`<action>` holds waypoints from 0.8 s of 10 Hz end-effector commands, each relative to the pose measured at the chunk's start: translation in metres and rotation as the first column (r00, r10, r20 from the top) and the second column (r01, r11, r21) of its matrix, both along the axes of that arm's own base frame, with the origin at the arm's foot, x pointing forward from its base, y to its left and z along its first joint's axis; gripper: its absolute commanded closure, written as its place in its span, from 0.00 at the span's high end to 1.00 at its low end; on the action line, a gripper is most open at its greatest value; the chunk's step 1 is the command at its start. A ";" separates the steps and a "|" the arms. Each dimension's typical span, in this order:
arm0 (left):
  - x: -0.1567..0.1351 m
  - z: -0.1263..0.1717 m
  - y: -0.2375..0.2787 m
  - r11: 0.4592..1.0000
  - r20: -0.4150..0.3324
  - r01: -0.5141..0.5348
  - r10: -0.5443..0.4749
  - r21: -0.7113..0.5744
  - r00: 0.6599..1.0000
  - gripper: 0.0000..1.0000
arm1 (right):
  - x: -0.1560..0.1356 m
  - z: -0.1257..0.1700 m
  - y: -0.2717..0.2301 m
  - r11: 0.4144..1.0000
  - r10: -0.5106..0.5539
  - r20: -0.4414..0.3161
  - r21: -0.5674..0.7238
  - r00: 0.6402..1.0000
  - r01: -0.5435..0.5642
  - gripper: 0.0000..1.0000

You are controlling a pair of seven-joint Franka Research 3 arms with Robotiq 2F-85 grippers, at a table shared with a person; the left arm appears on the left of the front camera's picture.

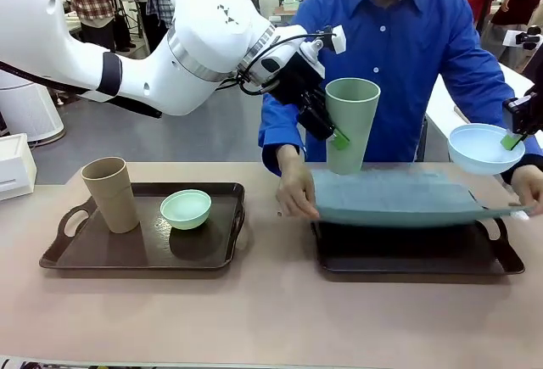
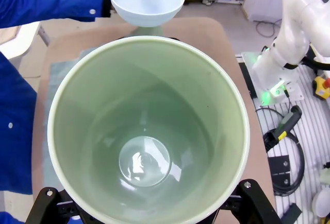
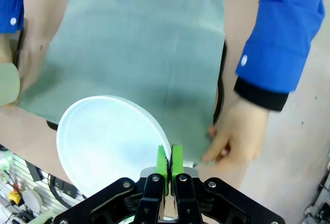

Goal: Set up a tray with a mat and arrange the tableware.
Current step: Place the Picnic Bowl and Reusable plastic cup back onto the Handle tray in front of the human's position.

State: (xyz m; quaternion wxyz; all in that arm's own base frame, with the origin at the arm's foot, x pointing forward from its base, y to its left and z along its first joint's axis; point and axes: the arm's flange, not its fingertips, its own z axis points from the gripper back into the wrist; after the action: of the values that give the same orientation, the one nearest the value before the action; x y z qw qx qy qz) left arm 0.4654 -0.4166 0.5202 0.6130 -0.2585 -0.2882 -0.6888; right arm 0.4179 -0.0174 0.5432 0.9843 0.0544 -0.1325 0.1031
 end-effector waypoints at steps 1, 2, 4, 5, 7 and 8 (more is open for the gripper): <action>0.000 0.003 0.001 1.000 0.004 0.004 -0.004 -0.011 1.000 0.00 | 0.000 0.001 0.000 1.000 -0.001 0.002 -0.005 1.000 0.001 0.00; 0.000 0.003 0.001 1.000 0.004 0.004 -0.004 -0.011 1.000 0.00 | 0.000 0.001 0.000 1.000 -0.001 0.002 -0.005 1.000 0.001 0.00; 0.000 0.003 0.001 1.000 0.004 0.004 -0.004 -0.011 1.000 0.00 | 0.000 0.001 0.000 1.000 -0.001 0.002 -0.005 1.000 0.001 0.00; 0.000 0.003 0.001 1.000 0.004 0.004 -0.004 -0.011 1.000 0.00 | 0.000 0.001 0.000 1.000 -0.001 0.002 -0.005 1.000 0.001 0.00; 0.000 0.003 0.001 1.000 0.004 0.004 -0.004 -0.011 1.000 0.00 | 0.000 0.001 0.000 1.000 -0.001 0.002 -0.005 1.000 0.001 0.00; 0.000 0.003 0.001 1.000 0.004 0.004 -0.004 -0.011 1.000 0.00 | 0.000 0.001 0.000 1.000 -0.001 0.002 -0.005 1.000 0.001 0.00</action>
State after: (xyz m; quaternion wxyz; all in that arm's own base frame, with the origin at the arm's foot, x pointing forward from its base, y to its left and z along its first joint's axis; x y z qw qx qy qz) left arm 0.4655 -0.4166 0.5202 0.6130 -0.2584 -0.2882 -0.6887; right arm 0.4179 -0.0174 0.5432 0.9843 0.0545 -0.1325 0.1030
